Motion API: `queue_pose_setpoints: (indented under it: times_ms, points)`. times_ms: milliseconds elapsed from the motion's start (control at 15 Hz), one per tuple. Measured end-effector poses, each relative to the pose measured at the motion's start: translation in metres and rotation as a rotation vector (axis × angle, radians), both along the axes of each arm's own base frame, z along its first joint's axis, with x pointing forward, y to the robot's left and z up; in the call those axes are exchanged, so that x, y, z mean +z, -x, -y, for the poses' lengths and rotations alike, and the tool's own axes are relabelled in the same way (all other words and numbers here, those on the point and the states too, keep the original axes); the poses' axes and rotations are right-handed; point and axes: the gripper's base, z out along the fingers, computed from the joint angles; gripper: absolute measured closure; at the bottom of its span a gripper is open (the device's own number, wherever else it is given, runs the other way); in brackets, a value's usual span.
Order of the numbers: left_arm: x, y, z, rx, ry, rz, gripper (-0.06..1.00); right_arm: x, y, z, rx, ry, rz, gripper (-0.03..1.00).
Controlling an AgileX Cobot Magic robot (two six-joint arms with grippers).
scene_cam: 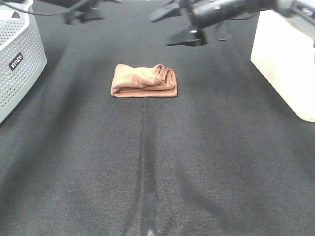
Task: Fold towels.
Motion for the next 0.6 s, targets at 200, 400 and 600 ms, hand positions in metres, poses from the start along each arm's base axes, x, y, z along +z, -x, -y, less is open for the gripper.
queue_pose_setpoints:
  times_ms: [200, 400, 600]
  points:
    - [-0.004, -0.001, -0.033, 0.003, -0.007, -0.050, 0.31, -0.010, 0.008, -0.047, 0.019, 0.001, 0.040, 0.20]
    - [-0.007, 0.003, -0.035, -0.044, -0.021, -0.097, 0.31, -0.044, 0.002, -0.061, -0.036, 0.016, 0.021, 0.20]
    - [-0.009, 0.008, -0.032, -0.090, -0.021, -0.136, 0.31, -0.076, -0.008, -0.042, -0.091, 0.045, -0.029, 0.20]
